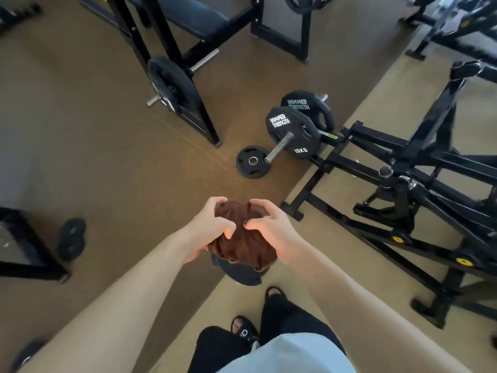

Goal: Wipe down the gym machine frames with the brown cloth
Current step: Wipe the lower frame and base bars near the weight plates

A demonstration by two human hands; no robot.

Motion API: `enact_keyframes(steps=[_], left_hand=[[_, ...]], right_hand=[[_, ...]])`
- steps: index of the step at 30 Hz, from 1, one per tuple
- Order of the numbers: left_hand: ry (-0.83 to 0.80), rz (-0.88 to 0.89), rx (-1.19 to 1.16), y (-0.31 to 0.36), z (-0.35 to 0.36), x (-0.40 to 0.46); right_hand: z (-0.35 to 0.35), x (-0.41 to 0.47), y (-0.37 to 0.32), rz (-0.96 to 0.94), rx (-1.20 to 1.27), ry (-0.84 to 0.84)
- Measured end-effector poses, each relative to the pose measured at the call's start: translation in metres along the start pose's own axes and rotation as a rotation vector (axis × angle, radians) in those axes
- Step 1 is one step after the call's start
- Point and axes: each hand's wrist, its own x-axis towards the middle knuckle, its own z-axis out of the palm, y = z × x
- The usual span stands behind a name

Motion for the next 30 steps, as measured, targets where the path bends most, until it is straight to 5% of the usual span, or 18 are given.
enact_keyframes(steps=[11,30], left_hand=[[-0.163,0.125,0.446,0.053,-0.047,0.053],[-0.539,0.358,0.726,0.182,-0.283,0.223]], right_hand=[[0.019,0.056,-0.04,-0.069,0.051,0.086],[0.199,0.2,-0.189,-0.105,0.233,0.69]])
